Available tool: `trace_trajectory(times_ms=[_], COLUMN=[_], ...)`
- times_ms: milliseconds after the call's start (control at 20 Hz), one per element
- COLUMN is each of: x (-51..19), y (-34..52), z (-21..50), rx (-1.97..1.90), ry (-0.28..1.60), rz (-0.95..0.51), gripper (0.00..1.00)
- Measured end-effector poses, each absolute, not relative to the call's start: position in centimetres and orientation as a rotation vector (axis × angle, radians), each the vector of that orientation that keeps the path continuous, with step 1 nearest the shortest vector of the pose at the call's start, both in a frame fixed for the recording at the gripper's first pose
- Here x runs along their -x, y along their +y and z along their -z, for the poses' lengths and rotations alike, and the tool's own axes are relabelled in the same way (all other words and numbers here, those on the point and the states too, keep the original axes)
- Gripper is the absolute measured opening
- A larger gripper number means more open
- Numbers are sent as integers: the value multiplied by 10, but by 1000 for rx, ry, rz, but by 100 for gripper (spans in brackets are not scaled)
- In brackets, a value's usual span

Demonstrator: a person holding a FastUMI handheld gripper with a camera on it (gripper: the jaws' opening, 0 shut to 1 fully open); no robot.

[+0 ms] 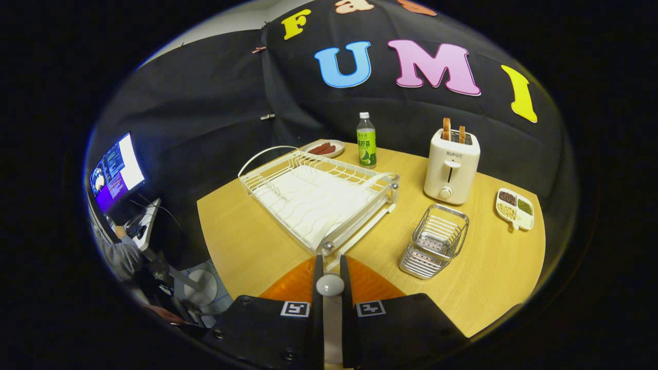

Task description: Take the plate from the dish rack, then take the spoon from the basket and place it into the plate.

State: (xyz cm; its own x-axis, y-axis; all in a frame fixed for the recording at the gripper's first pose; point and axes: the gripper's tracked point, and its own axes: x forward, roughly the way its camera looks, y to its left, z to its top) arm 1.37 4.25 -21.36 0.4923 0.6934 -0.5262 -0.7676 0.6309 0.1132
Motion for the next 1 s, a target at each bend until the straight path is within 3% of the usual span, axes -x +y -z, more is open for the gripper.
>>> trace_trajectory(times_ms=[650, 700, 900, 1000], x=[1, 2, -4, -10], y=[33, 32, 32, 28], z=[236, 236, 225, 213], rx=[122, 122, 107, 99], ry=[673, 677, 653, 628], rz=[-878, -873, -864, -839], gripper=[23, 31, 99, 99])
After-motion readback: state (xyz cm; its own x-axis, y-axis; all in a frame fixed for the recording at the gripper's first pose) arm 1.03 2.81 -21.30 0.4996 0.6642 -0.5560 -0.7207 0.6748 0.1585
